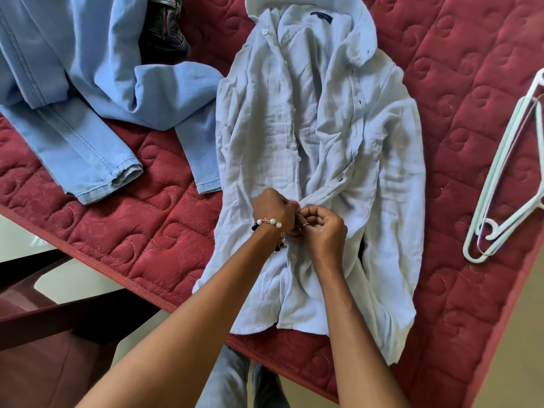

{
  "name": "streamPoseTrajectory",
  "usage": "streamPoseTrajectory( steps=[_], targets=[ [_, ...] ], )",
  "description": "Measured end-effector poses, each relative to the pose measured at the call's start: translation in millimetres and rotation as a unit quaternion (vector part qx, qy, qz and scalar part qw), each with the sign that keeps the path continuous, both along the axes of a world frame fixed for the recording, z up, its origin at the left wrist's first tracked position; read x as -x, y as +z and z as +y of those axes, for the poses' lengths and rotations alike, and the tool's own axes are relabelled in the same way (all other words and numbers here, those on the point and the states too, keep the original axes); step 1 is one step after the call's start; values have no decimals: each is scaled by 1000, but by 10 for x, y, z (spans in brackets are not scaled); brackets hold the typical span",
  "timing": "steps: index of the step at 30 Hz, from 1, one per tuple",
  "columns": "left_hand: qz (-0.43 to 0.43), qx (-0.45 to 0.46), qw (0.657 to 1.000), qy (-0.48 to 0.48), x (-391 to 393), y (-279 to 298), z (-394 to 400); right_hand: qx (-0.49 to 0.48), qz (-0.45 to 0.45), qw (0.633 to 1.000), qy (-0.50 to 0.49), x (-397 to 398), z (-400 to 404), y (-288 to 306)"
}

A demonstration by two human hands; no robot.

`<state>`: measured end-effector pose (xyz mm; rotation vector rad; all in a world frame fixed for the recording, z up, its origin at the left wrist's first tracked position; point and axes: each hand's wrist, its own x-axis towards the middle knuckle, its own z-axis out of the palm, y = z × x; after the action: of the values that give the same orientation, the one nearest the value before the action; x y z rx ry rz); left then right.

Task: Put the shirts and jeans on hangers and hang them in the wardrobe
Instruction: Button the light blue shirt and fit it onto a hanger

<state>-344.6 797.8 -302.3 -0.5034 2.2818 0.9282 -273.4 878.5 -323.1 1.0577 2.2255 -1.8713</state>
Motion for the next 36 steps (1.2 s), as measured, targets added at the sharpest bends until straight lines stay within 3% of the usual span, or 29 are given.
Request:
streamPoseTrajectory(
  steps=[6,11,16,22,26,28,30,32,34,36],
  targets=[
    [-40,36,998,23,40,-45,66,-59,20,997,47,-2,14,-66],
    [-16,19,1000,17,17,-23,74,-117,50,990,65,40,44,-11],
    [24,14,1000,14,-33,-20,49,17,-26,999,40,78,50,-84],
    [3,3,1000,-31,-47,-24,44,1,-65,993,99,147,86,19],
    [97,8,985,-140,-107,-2,1,202,-82,975,48,167,107,72],
    [136,8,975,-174,-130,-73,-65,225,-125,964,63,193,183,91],
    [146,29,975,-167,-89,-164,-143,134,-143,978,77,226,268,40],
    [180,41,971,-150,16,-193,-169,5,-105,994,11,272,334,-21],
    [216,35,967,-133,171,-157,-120,-92,-54,988,-107,346,401,14],
    [219,12,968,-122,337,-121,-19,-189,-40,971,-142,443,449,106]
  ],
)
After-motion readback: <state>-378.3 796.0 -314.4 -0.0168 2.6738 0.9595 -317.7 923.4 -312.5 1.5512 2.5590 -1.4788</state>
